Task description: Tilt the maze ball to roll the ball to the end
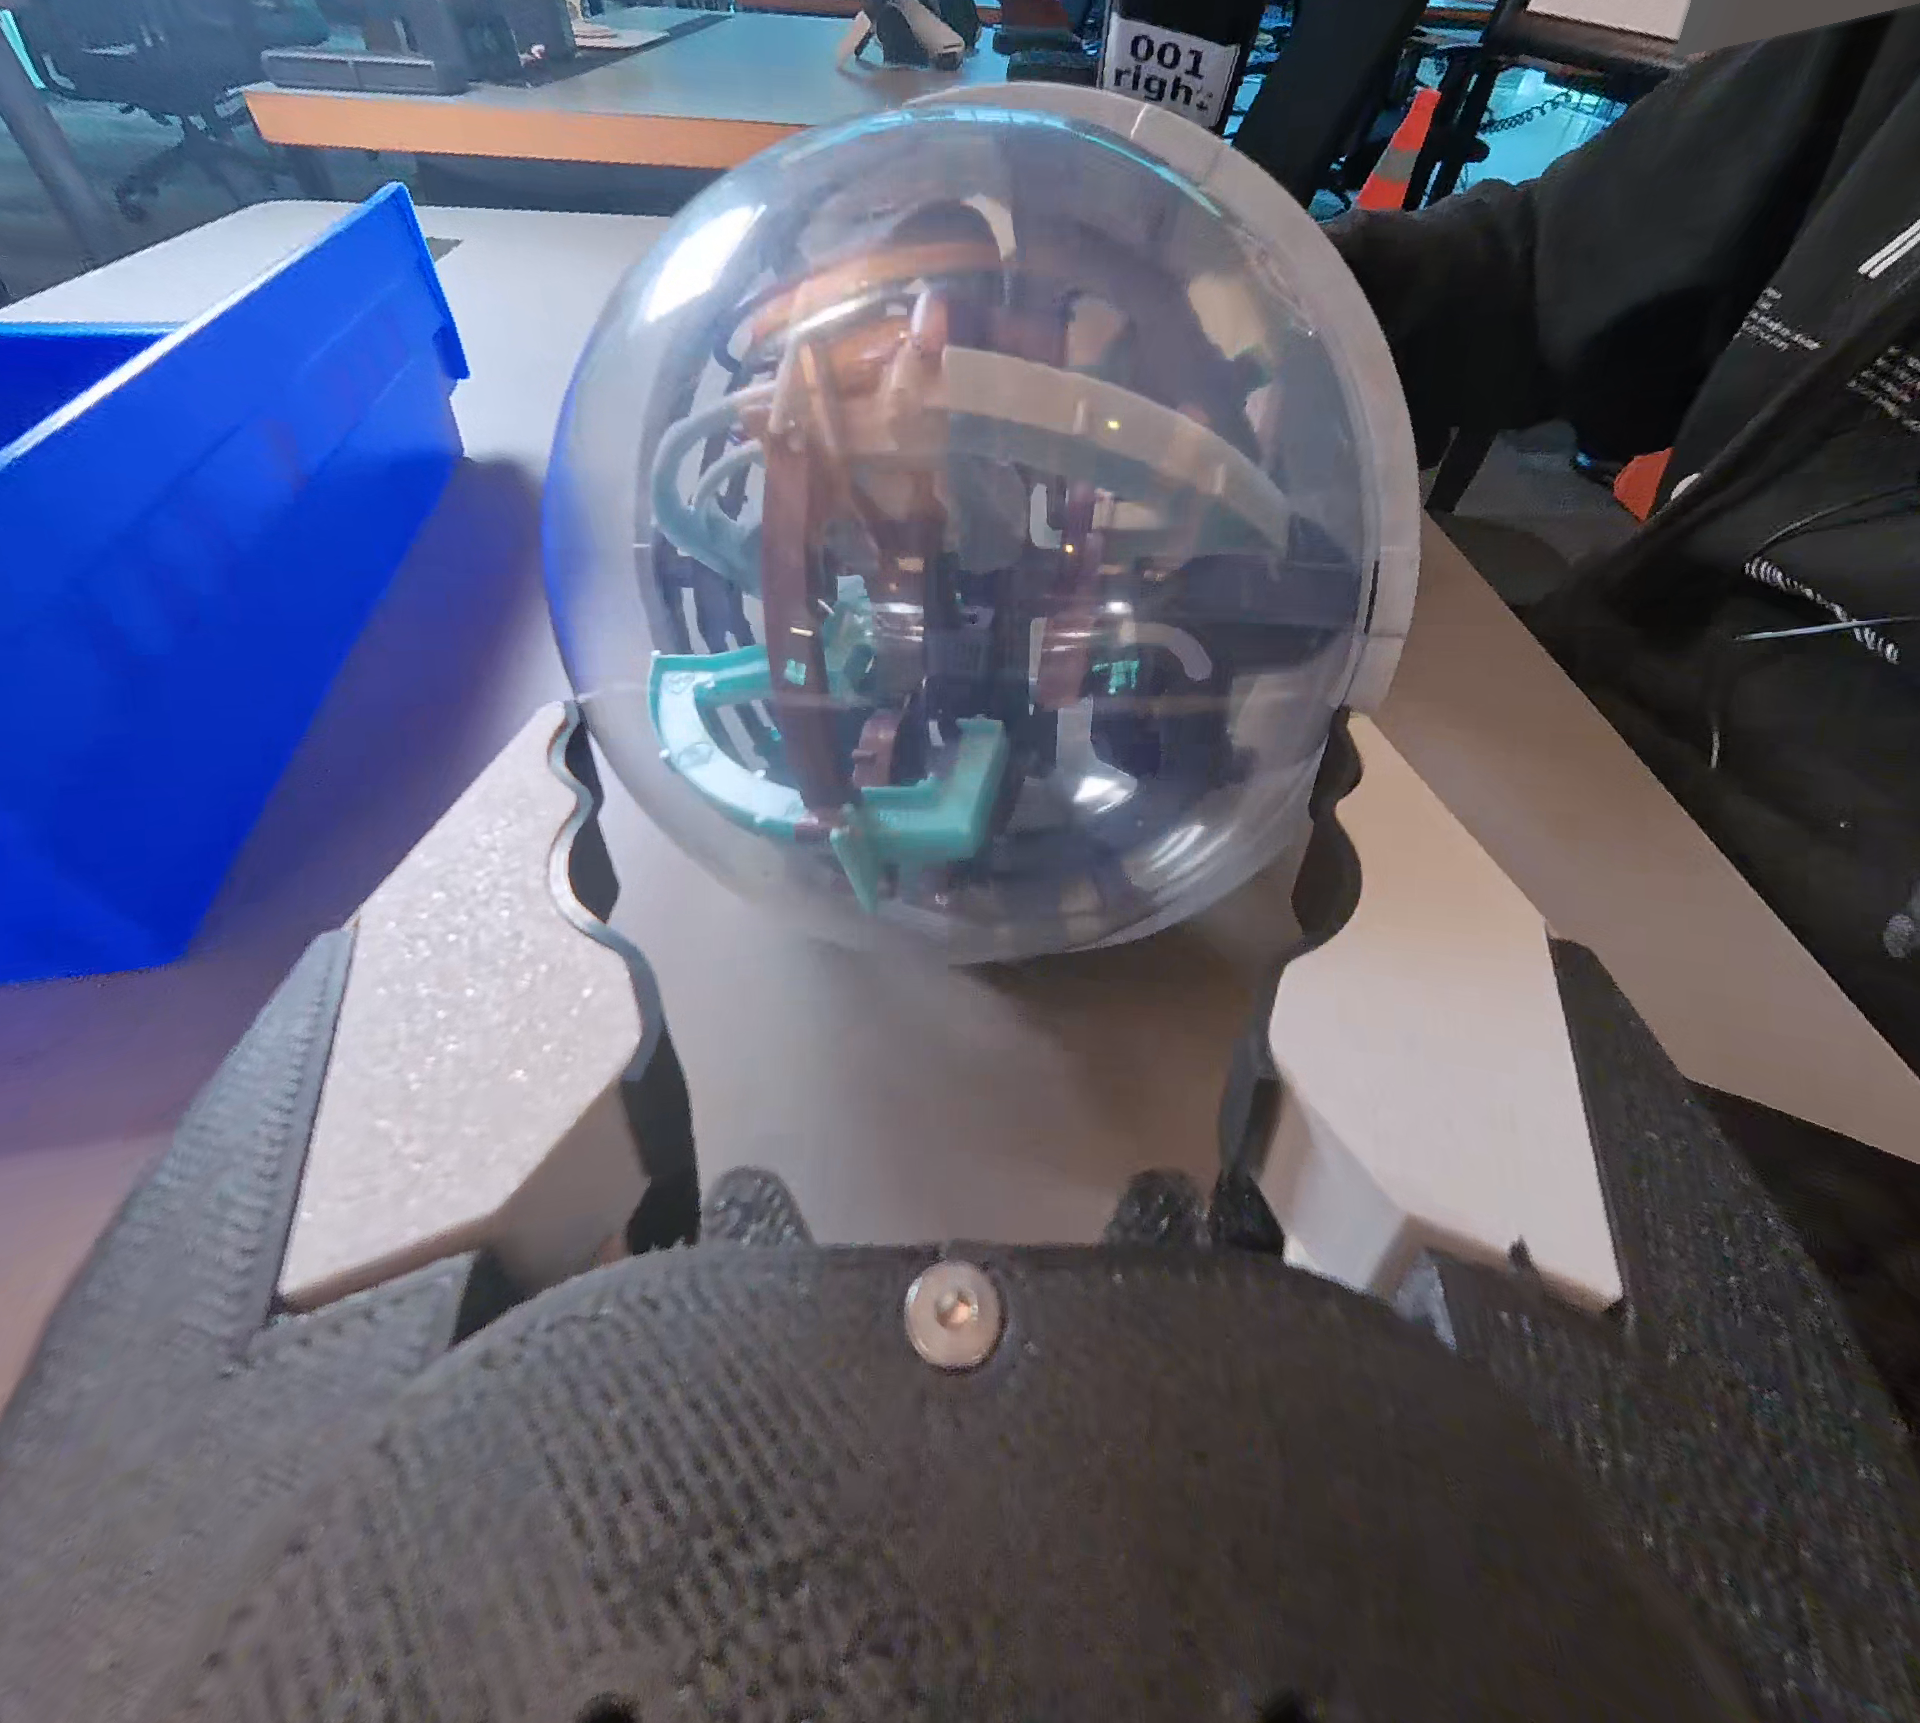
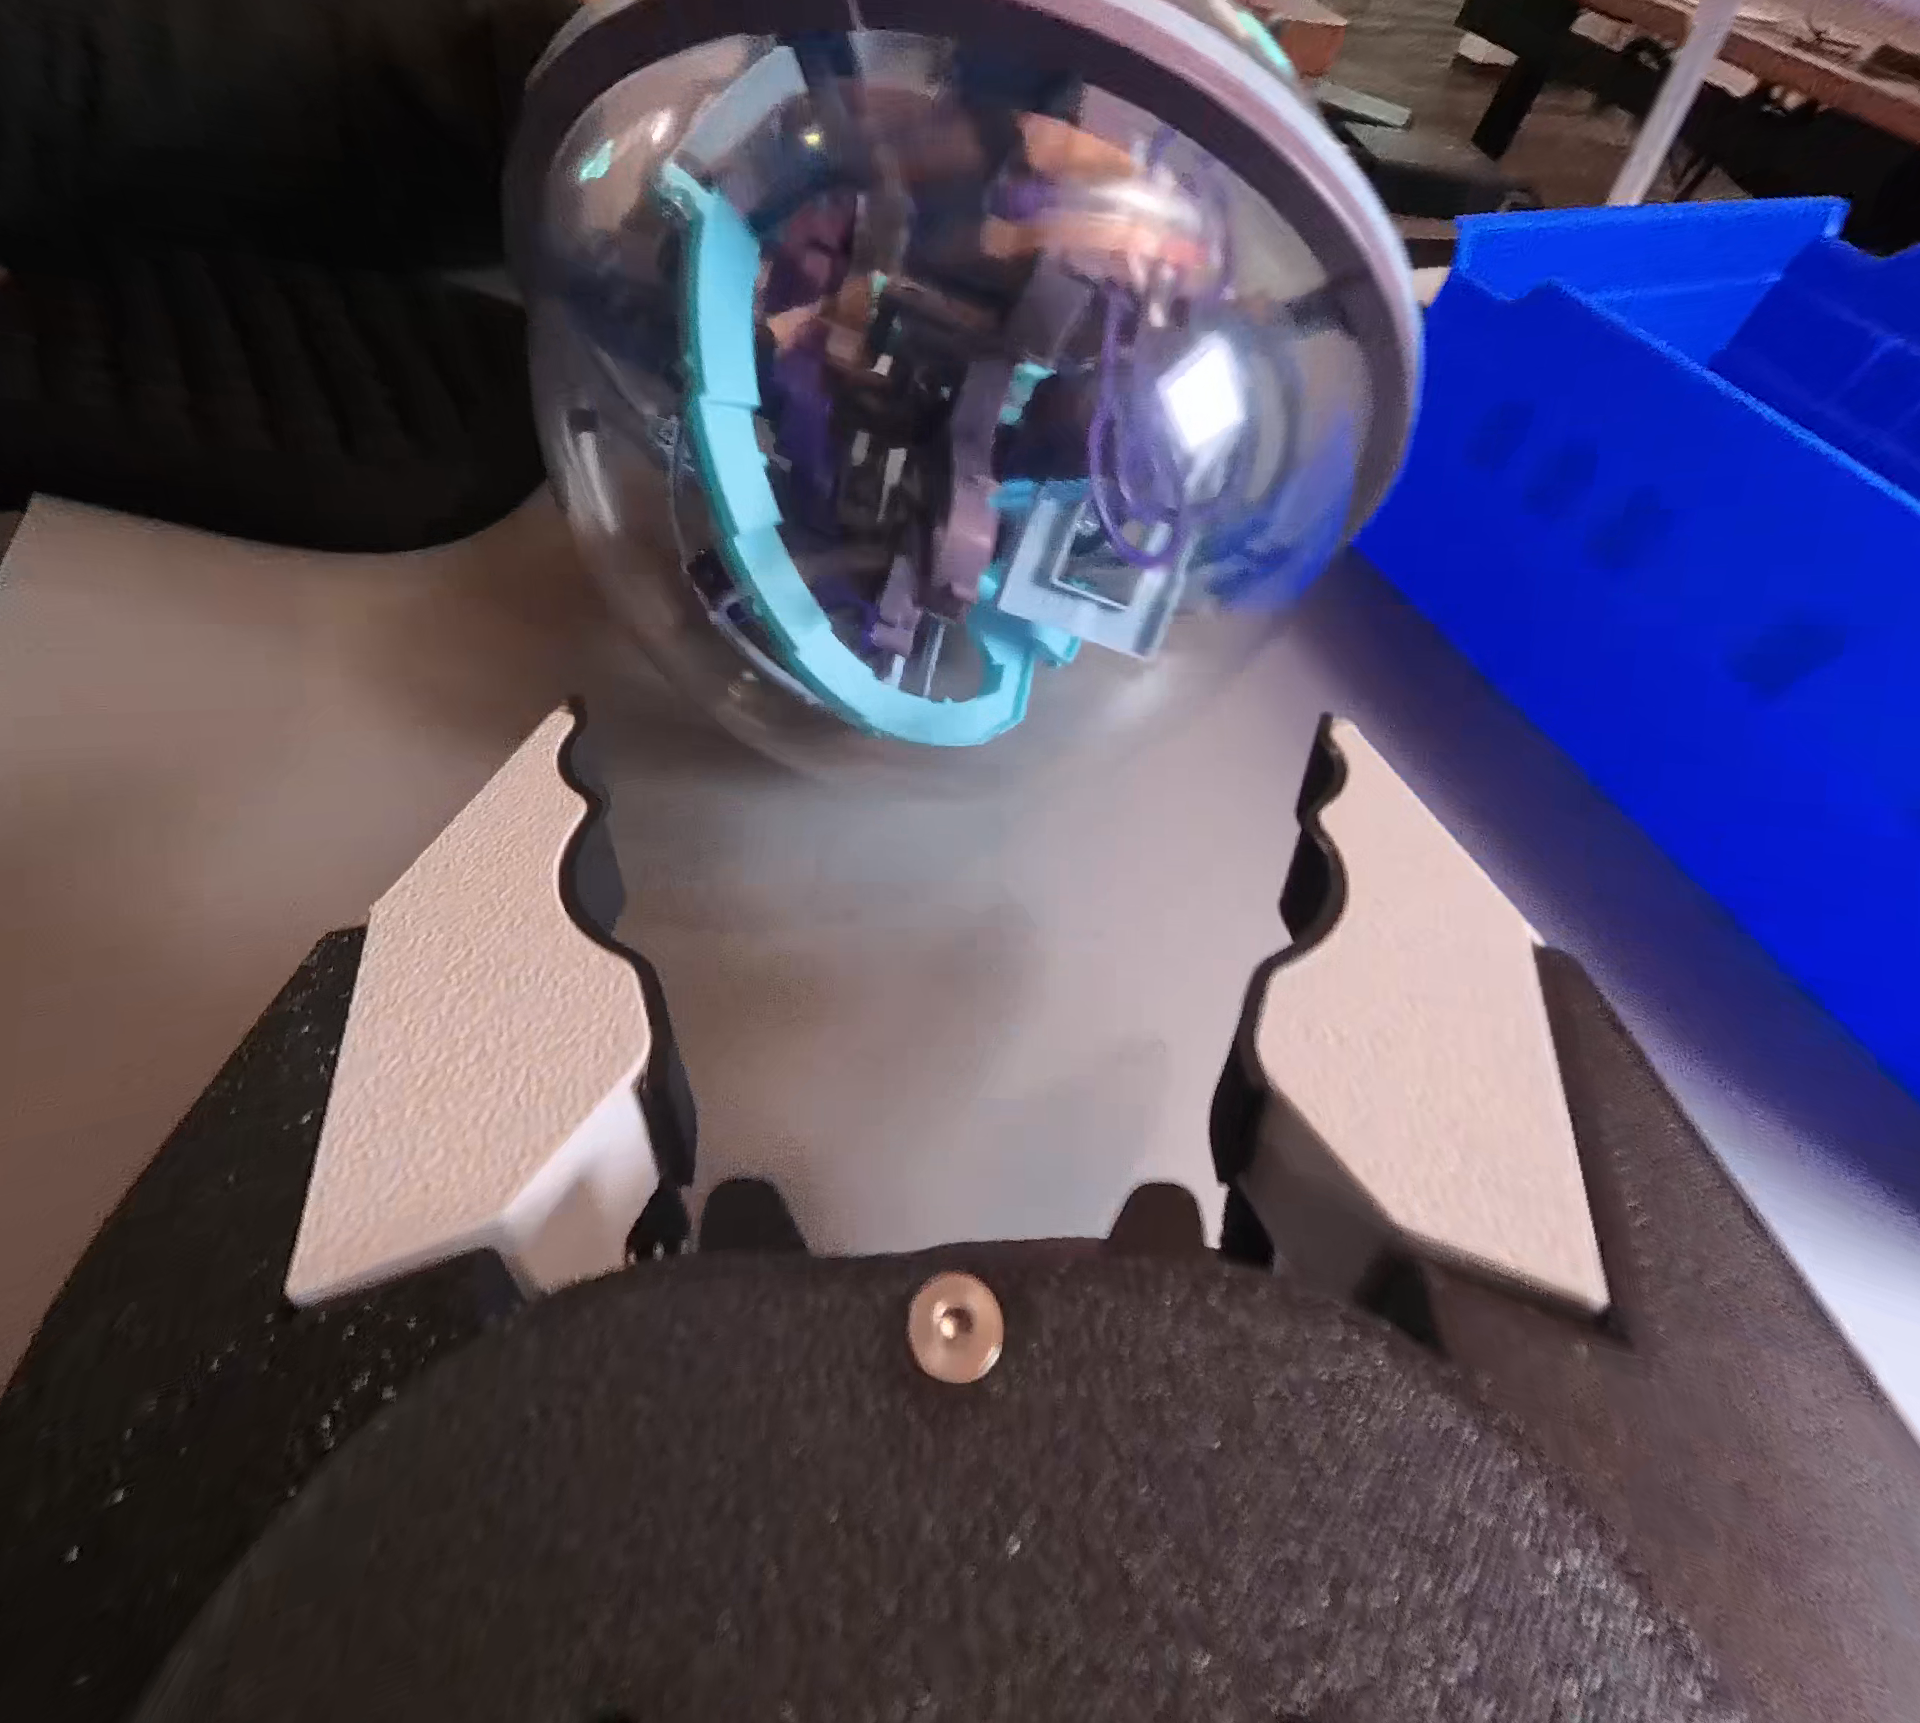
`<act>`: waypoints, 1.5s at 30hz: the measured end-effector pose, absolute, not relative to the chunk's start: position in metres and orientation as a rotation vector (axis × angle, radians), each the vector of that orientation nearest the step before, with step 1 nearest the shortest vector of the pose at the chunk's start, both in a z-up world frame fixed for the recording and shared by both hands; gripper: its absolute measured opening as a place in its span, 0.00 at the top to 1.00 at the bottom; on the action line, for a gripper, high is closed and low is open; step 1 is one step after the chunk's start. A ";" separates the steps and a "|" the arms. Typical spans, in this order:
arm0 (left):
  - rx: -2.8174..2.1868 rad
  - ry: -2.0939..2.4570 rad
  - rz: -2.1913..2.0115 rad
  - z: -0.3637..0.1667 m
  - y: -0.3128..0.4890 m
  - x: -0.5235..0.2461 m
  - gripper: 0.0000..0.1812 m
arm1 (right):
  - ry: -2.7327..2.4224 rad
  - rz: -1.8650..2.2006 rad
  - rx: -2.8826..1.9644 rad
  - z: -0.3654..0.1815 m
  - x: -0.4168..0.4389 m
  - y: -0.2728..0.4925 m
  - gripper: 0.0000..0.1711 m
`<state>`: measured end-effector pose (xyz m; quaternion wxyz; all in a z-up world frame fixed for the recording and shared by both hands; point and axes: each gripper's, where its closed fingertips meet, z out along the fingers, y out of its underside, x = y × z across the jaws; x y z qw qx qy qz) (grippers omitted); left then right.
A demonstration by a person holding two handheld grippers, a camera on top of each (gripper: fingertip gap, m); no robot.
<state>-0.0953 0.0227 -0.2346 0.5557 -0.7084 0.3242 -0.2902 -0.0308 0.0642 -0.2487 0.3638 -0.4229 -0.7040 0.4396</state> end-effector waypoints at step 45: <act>-1.852 0.628 -0.719 -0.248 0.028 -0.098 0.23 | -1.848 1.091 -1.020 -0.234 -0.035 0.073 0.27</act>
